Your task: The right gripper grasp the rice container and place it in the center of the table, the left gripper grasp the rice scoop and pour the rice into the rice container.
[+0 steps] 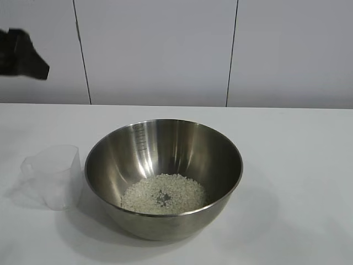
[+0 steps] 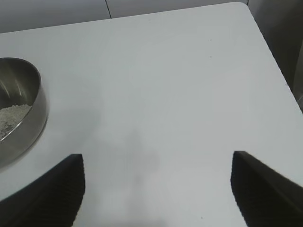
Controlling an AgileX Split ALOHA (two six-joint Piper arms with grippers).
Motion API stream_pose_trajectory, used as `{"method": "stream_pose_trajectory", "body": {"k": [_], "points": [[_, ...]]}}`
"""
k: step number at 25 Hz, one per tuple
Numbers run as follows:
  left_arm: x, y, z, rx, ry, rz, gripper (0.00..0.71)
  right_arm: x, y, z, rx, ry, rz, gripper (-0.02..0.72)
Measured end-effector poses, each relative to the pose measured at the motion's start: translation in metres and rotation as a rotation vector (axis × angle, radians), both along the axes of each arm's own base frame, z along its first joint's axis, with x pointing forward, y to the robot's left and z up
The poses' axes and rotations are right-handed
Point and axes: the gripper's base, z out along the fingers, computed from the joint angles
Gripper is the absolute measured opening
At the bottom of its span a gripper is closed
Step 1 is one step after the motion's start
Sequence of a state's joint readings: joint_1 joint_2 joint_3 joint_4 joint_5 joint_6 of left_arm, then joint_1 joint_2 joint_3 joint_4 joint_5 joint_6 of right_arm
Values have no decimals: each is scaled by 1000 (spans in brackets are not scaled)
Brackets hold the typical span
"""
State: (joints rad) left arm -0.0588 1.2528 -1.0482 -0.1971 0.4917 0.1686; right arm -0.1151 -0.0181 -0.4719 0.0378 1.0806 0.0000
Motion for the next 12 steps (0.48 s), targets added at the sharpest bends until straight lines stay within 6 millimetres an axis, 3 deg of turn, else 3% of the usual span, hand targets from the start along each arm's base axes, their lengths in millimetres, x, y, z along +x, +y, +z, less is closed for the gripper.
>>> {"method": "stream_pose_trajectory", "body": {"k": [7, 9, 12], "points": [[-38, 88, 24, -13, -33, 350, 605, 0, 0, 0, 0, 1, 0, 578], [-49, 97, 29, -29, -45, 394, 605, 0, 0, 0, 0, 1, 0, 578], [-62, 87, 40, -23, -82, 336, 603, 0, 0, 0, 0, 1, 0, 578]]}}
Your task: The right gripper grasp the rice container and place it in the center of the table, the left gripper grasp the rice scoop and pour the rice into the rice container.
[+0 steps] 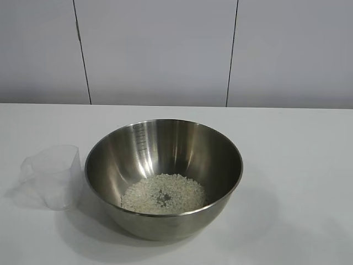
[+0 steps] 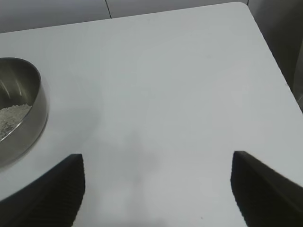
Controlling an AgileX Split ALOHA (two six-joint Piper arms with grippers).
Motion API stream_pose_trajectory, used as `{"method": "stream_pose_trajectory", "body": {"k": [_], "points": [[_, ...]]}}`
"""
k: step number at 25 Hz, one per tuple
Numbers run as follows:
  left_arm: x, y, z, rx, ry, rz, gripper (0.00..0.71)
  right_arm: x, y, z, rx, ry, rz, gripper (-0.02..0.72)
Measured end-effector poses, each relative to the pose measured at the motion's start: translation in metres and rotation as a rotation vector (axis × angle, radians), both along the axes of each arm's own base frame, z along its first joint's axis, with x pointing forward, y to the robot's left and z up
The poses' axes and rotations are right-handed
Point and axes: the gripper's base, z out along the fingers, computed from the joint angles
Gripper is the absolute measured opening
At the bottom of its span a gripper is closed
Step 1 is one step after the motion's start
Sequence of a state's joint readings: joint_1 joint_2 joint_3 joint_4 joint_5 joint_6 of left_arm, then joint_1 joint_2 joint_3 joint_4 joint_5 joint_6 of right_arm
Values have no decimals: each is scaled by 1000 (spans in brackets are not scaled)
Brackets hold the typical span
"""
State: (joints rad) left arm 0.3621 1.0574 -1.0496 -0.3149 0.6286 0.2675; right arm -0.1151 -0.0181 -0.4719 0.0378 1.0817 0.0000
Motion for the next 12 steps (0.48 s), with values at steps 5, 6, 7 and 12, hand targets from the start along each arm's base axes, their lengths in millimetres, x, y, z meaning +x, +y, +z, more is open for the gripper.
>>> {"method": "stream_pose_trajectory", "body": {"k": [5, 6, 7, 12], "points": [[-38, -39, 34, 83, -174, -187, 603, 0, 0, 0, 0, 0, 0, 578], [-51, -46, 40, 110, -220, -215, 603, 0, 0, 0, 0, 0, 0, 578], [-62, -51, 43, 123, -256, -231, 603, 0, 0, 0, 0, 0, 0, 578], [-122, -65, 30, 114, -367, -208, 603, 0, 0, 0, 0, 0, 0, 578]]}}
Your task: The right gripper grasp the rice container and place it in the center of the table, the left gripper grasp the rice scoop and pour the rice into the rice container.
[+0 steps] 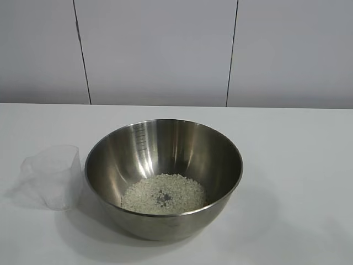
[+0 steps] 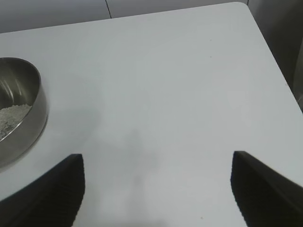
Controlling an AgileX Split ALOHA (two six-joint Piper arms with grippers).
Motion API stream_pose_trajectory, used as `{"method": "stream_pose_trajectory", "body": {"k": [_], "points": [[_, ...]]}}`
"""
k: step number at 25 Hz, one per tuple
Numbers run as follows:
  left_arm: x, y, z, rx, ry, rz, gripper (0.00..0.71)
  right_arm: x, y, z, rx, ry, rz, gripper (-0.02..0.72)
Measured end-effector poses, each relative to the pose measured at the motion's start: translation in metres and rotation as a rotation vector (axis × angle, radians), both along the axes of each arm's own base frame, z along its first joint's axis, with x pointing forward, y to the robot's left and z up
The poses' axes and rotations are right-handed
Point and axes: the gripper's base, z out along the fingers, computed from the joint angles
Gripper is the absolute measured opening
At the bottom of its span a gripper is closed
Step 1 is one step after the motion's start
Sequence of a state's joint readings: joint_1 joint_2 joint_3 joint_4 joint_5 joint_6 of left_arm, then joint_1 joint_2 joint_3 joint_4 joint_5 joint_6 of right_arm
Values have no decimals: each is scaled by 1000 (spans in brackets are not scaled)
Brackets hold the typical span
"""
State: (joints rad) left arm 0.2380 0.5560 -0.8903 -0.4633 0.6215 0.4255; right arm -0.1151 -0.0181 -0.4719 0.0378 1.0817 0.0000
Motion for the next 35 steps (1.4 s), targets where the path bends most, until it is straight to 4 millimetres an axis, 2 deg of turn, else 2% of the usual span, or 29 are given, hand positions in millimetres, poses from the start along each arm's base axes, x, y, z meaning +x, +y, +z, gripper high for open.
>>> {"method": "stream_pose_trajectory", "body": {"k": [6, 12, 16, 18, 23, 35], "points": [[-43, -5, -57, -101, 88, 71, 603, 0, 0, 0, 0, 0, 0, 578], [-89, -3, -98, -129, 301, 198, 603, 0, 0, 0, 1, 0, 0, 578], [-110, -4, -111, -99, 343, 232, 603, 0, 0, 0, 1, 0, 0, 578], [-112, -3, -119, -86, 346, 242, 603, 0, 0, 0, 1, 0, 0, 578], [-101, 3, -146, -56, 423, 267, 603, 0, 0, 0, 1, 0, 0, 578], [-99, 4, -147, -29, 396, 175, 603, 0, 0, 0, 1, 0, 0, 578]]}}
